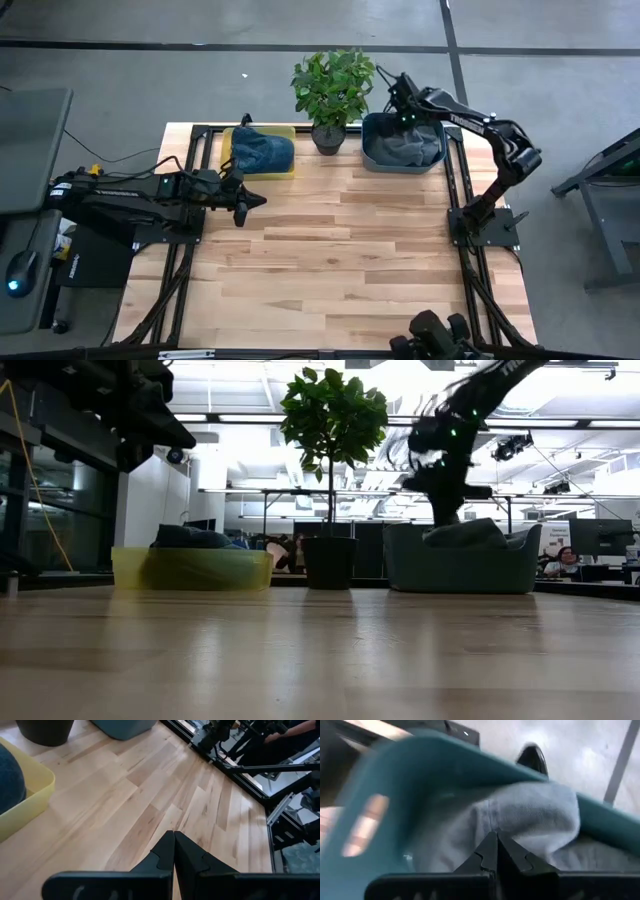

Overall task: Pick & Place hat
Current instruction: Adjust the gray cap

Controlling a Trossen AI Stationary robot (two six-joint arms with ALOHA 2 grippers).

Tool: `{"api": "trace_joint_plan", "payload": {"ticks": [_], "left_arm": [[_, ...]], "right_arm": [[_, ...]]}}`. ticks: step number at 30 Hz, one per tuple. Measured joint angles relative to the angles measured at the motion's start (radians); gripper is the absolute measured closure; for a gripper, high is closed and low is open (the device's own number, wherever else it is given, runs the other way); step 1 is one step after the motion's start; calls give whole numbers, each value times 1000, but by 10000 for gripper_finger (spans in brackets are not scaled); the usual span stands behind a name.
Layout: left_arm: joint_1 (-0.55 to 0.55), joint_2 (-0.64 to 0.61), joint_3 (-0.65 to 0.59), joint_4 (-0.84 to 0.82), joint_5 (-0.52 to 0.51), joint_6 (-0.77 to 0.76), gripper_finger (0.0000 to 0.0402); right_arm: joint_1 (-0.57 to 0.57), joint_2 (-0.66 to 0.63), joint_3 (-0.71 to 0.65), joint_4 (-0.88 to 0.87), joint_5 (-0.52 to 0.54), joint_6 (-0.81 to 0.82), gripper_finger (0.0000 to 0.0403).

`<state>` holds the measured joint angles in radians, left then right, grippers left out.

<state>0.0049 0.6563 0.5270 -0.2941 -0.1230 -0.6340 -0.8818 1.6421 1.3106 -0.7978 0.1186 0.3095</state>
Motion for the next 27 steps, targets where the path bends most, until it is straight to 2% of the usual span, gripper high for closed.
{"api": "trace_joint_plan", "payload": {"ticks": [15, 19, 27], "left_arm": [[1, 0, 0, 0, -3, -3, 401], [1, 0, 0, 0, -3, -3, 401], [1, 0, 0, 0, -13, -2, 401]], "right_arm": [[-61, -1, -316, 187, -7, 57, 403], [-64, -1, -316, 183, -26, 52, 403], [-59, -50, -213, 108, -23, 50, 403]]}}
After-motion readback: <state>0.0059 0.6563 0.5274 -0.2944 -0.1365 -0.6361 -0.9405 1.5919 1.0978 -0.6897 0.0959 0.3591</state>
